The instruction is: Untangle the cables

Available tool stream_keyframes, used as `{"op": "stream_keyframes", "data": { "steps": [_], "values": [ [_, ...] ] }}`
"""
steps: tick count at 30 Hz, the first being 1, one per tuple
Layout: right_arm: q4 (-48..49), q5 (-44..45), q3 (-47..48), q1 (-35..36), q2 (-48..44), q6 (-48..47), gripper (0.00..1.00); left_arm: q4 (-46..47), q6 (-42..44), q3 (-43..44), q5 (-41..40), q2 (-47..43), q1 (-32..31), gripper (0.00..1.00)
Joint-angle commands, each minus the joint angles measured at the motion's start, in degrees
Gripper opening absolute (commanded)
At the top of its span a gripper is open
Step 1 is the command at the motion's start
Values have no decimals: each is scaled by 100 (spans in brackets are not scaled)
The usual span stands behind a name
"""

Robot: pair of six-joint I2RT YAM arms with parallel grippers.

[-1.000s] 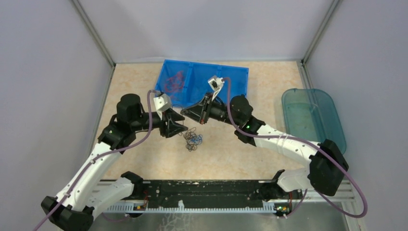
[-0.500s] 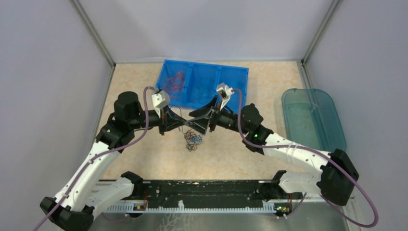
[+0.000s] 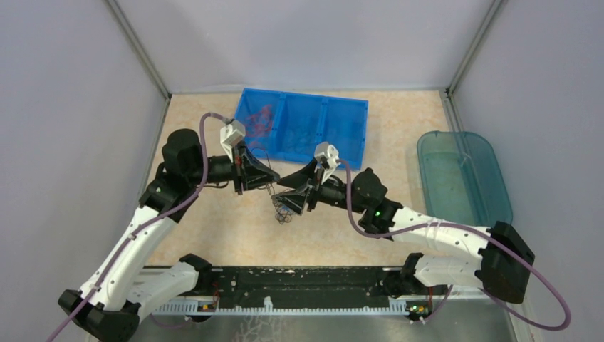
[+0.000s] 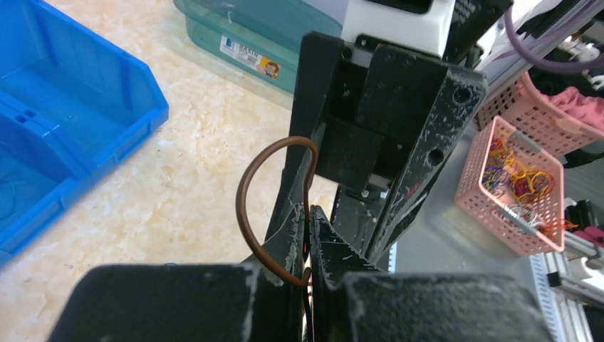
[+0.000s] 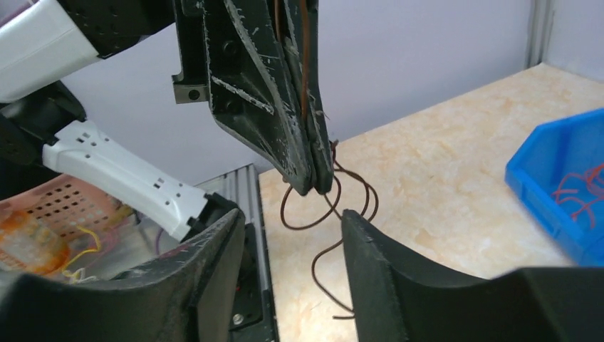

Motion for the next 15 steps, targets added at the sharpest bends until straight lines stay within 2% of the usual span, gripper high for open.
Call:
{"op": "stream_keyframes", "data": {
  "steps": [1, 6, 8, 11, 15],
  "values": [
    [492, 943, 451, 413, 203, -849, 48, 444, -737, 210, -22, -5, 19, 7],
    [342, 2828, 809, 1187, 556, -1994, 42, 523, -1049, 274, -170, 20, 34, 7],
    [689, 4022, 836, 1394, 665, -2251, 40, 514, -1119, 326, -234, 18, 41, 7],
    [1509, 4716, 620, 1570, 793, -2711, 39, 532, -1214, 365, -253, 7, 44, 7],
    [1947, 5217, 473, 1742, 864, -3161, 29, 521, -1205, 396, -250, -25, 56, 7]
  ]
}}
